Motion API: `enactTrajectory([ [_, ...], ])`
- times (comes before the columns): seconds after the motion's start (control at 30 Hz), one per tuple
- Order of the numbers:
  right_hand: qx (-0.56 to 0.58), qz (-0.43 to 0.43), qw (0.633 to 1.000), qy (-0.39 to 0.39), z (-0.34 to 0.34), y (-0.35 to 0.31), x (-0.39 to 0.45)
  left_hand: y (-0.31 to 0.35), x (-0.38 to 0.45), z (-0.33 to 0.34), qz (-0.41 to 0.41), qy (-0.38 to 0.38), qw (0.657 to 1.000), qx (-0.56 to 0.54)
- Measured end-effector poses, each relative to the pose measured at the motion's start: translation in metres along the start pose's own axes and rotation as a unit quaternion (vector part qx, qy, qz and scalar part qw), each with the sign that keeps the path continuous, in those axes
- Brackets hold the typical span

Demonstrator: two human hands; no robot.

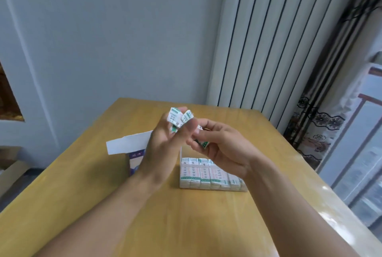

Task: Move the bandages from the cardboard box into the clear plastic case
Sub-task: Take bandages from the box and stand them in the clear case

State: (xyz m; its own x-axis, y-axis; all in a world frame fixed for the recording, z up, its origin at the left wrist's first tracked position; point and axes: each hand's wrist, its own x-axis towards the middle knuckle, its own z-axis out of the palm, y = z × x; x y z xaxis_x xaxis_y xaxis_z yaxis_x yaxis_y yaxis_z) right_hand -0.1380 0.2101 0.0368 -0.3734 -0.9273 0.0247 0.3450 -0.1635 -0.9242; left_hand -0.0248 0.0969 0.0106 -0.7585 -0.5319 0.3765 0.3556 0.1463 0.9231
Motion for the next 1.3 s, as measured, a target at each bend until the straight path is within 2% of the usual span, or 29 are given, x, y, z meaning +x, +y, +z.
enactTrajectory([
  [0.07, -0.031, -0.011, 0.999, 0.013, -0.005, 0.005, 0.0, -0.002, 0.013, 0.03, -0.048, 0.007, 0.998, -0.045],
  [0.13, -0.082, -0.036, 0.994, 0.063, -0.013, 0.004, -0.001, -0.006, 0.021, 0.051, -0.091, 0.022, 0.992, -0.085],
  [0.2, -0.169, -0.039, 0.979, 0.11, -0.025, -0.006, -0.006, -0.01, 0.031, 0.065, -0.125, 0.05, 0.981, -0.14],
  [0.23, -0.243, -0.038, 0.96, 0.136, -0.031, -0.014, -0.009, -0.012, 0.037, 0.066, -0.134, 0.071, 0.976, -0.153],
  [0.27, -0.33, -0.051, 0.926, 0.175, -0.039, -0.021, -0.012, -0.012, 0.043, 0.066, -0.143, 0.087, 0.973, -0.16],
  [0.33, -0.477, -0.136, 0.819, 0.288, -0.053, -0.037, -0.018, -0.013, 0.051, 0.066, -0.179, 0.068, 0.967, -0.169],
  [0.37, -0.512, -0.195, 0.775, 0.314, -0.057, -0.044, -0.022, -0.014, 0.053, 0.067, -0.205, 0.031, 0.966, -0.155],
  [0.4, -0.532, -0.237, 0.756, 0.3, -0.058, -0.049, -0.024, -0.015, 0.053, 0.067, -0.227, -0.013, 0.966, -0.119],
  [0.43, -0.546, -0.252, 0.756, 0.259, -0.057, -0.051, -0.026, -0.017, 0.052, 0.068, -0.24, -0.059, 0.966, -0.072],
  [0.5, -0.585, -0.207, 0.765, 0.172, -0.052, -0.049, -0.026, -0.021, 0.05, 0.07, -0.237, -0.128, 0.963, 0.011],
  [0.6, -0.644, -0.129, 0.745, 0.117, -0.05, -0.039, -0.018, -0.022, 0.05, 0.069, -0.213, -0.178, 0.96, 0.05],
  [0.73, -0.666, -0.113, 0.726, 0.127, -0.052, -0.04, -0.017, -0.026, 0.053, 0.065, -0.21, -0.218, 0.953, 0.025],
  [0.93, -0.656, -0.117, 0.736, 0.121, -0.05, -0.039, -0.017, -0.026, 0.053, 0.061, -0.196, -0.258, 0.943, 0.079],
  [1.07, -0.657, -0.11, 0.739, 0.099, -0.043, -0.038, -0.022, -0.027, 0.052, 0.062, -0.208, -0.247, 0.942, 0.096],
  [1.2, -0.703, -0.119, 0.696, 0.085, -0.041, -0.034, -0.019, -0.029, 0.052, 0.062, -0.202, -0.25, 0.941, 0.106],
  [1.3, -0.688, -0.135, 0.707, 0.097, -0.046, -0.035, -0.018, -0.03, 0.053, 0.062, -0.208, -0.233, 0.946, 0.089],
])
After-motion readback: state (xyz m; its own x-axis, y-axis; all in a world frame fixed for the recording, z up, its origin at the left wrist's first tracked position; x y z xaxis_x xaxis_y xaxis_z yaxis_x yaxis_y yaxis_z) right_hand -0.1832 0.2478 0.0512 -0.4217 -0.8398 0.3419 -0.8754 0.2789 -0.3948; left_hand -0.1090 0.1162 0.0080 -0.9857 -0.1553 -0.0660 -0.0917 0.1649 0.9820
